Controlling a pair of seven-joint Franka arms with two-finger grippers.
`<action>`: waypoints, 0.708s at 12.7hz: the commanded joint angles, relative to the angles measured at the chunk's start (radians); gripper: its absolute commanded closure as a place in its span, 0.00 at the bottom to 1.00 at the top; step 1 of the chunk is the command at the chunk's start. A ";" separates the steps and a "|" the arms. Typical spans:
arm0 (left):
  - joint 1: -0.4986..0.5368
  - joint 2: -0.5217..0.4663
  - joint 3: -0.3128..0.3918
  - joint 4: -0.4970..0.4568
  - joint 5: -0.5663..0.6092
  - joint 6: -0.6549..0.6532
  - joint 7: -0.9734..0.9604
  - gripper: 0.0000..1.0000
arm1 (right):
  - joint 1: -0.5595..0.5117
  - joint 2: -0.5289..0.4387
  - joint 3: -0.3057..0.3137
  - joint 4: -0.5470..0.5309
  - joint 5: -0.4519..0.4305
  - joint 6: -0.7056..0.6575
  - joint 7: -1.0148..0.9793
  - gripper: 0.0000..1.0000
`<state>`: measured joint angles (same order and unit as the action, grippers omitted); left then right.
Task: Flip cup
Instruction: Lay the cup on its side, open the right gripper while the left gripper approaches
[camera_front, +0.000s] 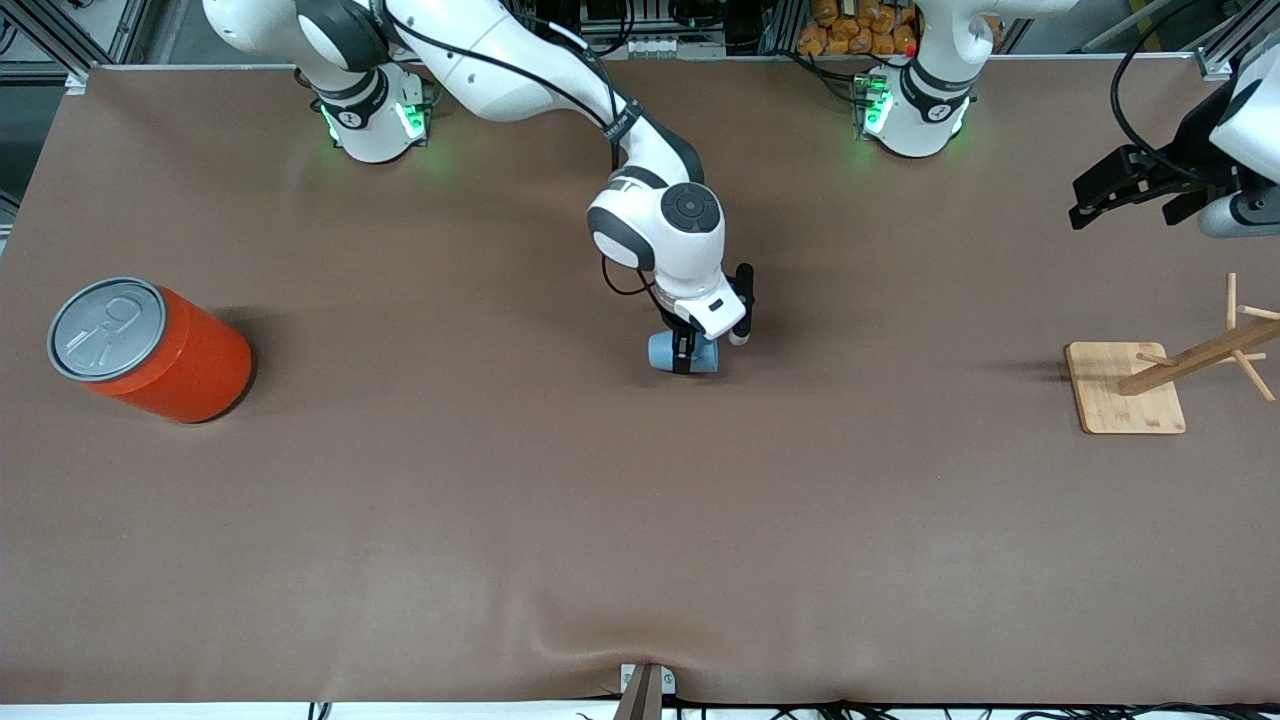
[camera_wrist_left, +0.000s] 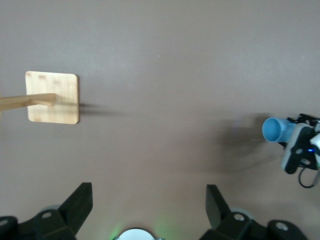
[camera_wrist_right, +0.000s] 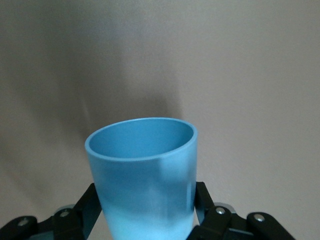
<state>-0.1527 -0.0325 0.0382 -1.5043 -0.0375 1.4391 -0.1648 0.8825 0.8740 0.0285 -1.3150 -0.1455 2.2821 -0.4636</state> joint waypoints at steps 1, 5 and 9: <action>0.005 0.020 0.005 0.007 -0.063 0.012 0.024 0.00 | 0.009 0.040 -0.010 0.046 -0.042 0.033 0.031 1.00; 0.005 0.077 0.005 -0.001 -0.146 0.014 0.015 0.00 | 0.024 0.043 -0.012 0.048 -0.078 0.037 0.031 0.01; -0.002 0.147 0.002 -0.004 -0.206 0.027 0.004 0.00 | 0.012 0.030 -0.009 0.056 -0.080 0.020 0.031 0.00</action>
<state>-0.1524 0.0903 0.0395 -1.5126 -0.2070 1.4567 -0.1630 0.8951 0.8969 0.0207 -1.2853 -0.2004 2.3094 -0.4461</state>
